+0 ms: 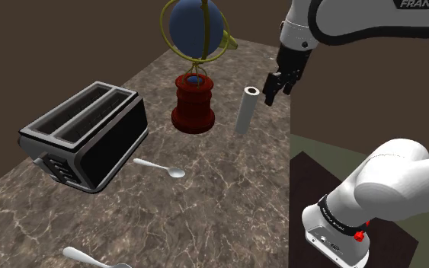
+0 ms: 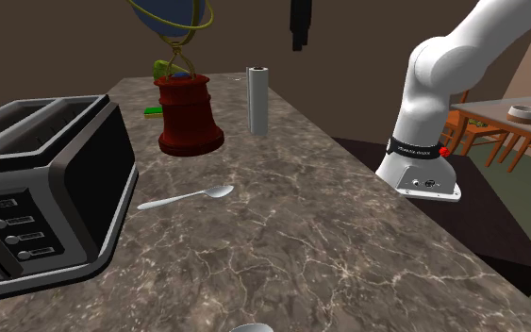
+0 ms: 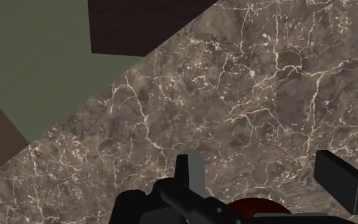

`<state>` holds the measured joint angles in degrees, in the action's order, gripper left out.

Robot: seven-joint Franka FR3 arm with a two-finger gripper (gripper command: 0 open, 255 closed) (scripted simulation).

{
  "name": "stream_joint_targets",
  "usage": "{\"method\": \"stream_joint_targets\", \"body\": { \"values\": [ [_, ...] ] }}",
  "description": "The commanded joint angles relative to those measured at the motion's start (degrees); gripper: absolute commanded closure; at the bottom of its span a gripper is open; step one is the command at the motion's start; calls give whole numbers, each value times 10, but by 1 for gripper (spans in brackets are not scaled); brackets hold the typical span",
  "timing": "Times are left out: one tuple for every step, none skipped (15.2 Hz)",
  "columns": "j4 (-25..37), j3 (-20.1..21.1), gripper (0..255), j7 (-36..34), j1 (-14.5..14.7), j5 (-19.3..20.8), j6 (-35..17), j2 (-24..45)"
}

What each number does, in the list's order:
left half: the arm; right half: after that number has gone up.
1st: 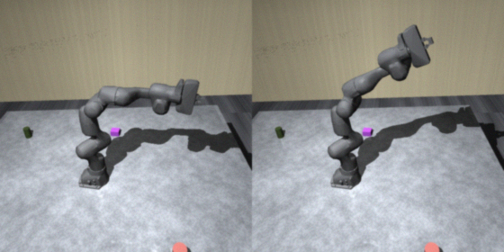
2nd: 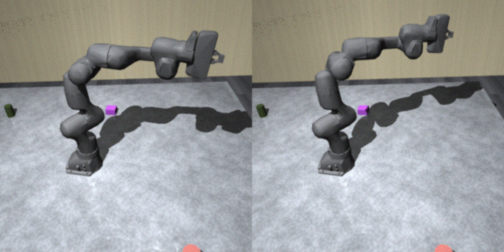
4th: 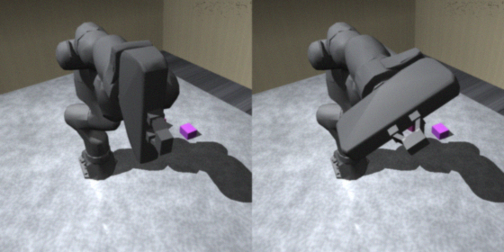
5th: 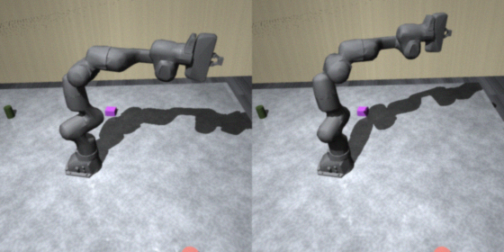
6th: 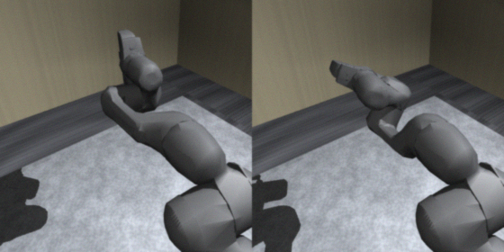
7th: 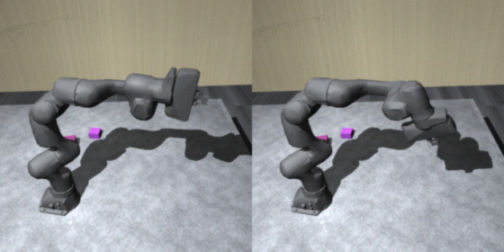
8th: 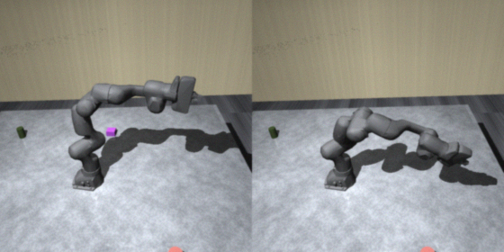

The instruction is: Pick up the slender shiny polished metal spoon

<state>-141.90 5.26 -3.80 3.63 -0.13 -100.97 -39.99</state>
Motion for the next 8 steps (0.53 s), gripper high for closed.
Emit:
{"method": "stream_joint_targets", "body": {
  "values": [
    [-8,11,0,-6,10,-13,-42,26],
    [-12,16,0,-8,15,-18,-62,37],
    [-15,22,0,-10,20,-24,-81,49],
    [-18,27,0,-13,25,-29,-101,62],
    [-20,33,0,-15,30,-34,-120,76],
    [-21,38,0,-17,35,-39,-139,90],
    [-21,44,0,-19,39,-44,-159,105],
    [-21,50,0,-21,44,-48,-178,120]
  ]
}}
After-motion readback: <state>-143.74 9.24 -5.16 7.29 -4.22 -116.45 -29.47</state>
